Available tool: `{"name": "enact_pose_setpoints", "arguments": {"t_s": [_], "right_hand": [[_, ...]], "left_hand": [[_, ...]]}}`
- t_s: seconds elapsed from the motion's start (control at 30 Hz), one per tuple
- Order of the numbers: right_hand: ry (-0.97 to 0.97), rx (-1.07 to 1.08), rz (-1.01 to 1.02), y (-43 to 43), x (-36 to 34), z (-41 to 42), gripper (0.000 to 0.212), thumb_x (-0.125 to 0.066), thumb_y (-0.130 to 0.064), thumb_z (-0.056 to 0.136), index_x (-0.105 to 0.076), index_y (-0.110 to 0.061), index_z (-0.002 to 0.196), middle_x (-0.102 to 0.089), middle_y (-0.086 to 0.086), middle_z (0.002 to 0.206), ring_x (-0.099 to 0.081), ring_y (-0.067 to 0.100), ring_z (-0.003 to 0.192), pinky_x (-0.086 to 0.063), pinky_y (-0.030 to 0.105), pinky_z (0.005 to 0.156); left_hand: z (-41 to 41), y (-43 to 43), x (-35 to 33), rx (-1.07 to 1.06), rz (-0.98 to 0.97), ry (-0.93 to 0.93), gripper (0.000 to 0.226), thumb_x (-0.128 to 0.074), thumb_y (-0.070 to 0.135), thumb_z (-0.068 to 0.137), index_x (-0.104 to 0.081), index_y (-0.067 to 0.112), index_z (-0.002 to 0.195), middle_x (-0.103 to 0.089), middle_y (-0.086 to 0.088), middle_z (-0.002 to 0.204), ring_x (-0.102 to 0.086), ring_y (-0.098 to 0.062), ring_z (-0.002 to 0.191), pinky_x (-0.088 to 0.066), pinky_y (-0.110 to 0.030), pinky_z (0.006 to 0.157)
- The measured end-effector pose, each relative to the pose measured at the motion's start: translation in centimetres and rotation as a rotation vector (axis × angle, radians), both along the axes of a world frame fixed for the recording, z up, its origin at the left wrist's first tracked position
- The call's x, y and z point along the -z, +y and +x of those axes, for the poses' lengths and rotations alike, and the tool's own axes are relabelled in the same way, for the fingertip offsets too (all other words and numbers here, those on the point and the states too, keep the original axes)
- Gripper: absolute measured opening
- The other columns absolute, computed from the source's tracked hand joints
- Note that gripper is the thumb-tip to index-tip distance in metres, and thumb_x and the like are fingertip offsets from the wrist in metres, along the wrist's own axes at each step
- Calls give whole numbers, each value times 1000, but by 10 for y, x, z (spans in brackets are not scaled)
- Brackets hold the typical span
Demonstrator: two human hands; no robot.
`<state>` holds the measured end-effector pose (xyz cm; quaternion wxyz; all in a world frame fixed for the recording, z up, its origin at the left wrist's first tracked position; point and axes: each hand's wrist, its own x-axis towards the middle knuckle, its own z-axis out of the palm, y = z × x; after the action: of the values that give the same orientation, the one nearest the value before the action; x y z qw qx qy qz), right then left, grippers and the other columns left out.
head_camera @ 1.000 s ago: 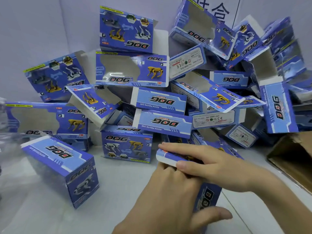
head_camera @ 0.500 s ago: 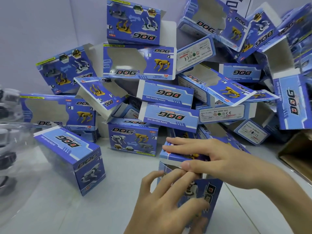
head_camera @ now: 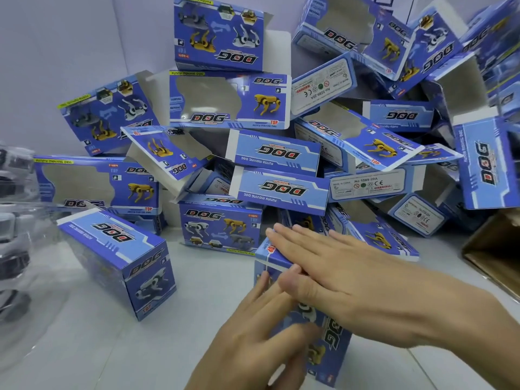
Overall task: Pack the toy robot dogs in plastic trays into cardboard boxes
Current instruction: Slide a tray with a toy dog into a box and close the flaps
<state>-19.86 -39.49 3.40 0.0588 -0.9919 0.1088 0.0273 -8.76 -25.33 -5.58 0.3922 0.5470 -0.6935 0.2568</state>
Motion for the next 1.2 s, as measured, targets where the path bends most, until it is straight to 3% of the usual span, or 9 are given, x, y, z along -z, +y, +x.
{"name": "enact_pose_setpoints", "arguments": {"t_s": [0.07, 0.13, 0.23, 0.33, 0.5, 0.63, 0.8, 0.97, 1.2], "right_hand": [[38, 2, -7, 3, -2, 0, 77, 8, -87, 76, 26, -57, 145, 29, -40, 150, 28, -18, 137, 9, 29, 121], [15, -17, 15, 1, -2, -2, 79, 8, -87, 76, 25, -54, 147, 28, -38, 152, 28, -18, 137, 10, 29, 122], [-136, 3, 189, -3, 0, -11, 68, -19, -69, 95, 1, -47, 156, 2, -36, 160, 8, -20, 142, 1, 22, 123], [-278, 13, 25, -6, 17, -26, 62, -40, -54, 101, -15, -42, 157, -9, -31, 161, 0, -18, 144, -3, 22, 123], [-181, -3, -129, -5, 21, -20, 66, -34, -51, 104, 6, -46, 155, 13, -28, 161, 17, -12, 144, 17, 12, 112], [-83, 26, -155, -1, 15, -13, 65, -28, -43, 107, 15, -43, 155, 19, -22, 162, 16, -3, 148, 9, 24, 120], [-63, 20, -166, -1, 15, -13, 62, -25, -43, 108, 17, -43, 154, 21, -22, 161, 16, -2, 149, 6, 28, 124], [-85, 9, -180, 1, 17, -12, 61, -24, -42, 108, 14, -39, 156, 19, -21, 162, 15, 0, 150, 5, 30, 124], [-96, 12, -111, 0, 16, -13, 60, -25, -37, 109, 14, -43, 154, 14, -21, 164, 14, 1, 151, 8, 32, 123]], "left_hand": [[3, -2, 2, -8, 7, 14, 24, -54, 18, 91, -77, 24, 86, -60, 2, 138, -44, -14, 139, -48, -35, 101], [5, -3, 5, -27, 11, 10, 21, -58, 17, 85, -77, 23, 85, -62, 3, 134, -47, -13, 137, -48, -35, 99], [9, -4, 3, -2, 34, 49, 22, -57, 16, 85, -77, 23, 90, -60, 7, 137, -47, -11, 137, -47, -36, 97], [10, -6, 4, 71, 16, 132, 22, -57, 15, 89, -74, 24, 100, -54, 6, 144, -47, -15, 137, -45, -31, 100], [29, -2, 10, -93, -165, 491, 29, -62, 13, 89, -63, 27, 114, -54, 12, 141, -51, -9, 131, -40, -12, 101], [31, -2, 24, -124, -38, 481, 45, -61, 28, 93, -51, 23, 137, -43, 12, 151, -39, -4, 140, -31, -6, 105], [32, -6, 20, -106, -11, 415, 50, -58, 34, 97, -48, 23, 144, -41, 15, 154, -42, -6, 139, -36, -8, 104], [45, -18, -8, -109, -43, 294, 40, -67, 23, 90, -63, 24, 129, -62, 12, 134, -55, -5, 127, -51, -43, 98], [56, -24, -6, -131, -43, 337, 30, -66, 35, 88, -65, 37, 117, -61, 33, 118, -60, 5, 108, -48, -35, 92]]}}
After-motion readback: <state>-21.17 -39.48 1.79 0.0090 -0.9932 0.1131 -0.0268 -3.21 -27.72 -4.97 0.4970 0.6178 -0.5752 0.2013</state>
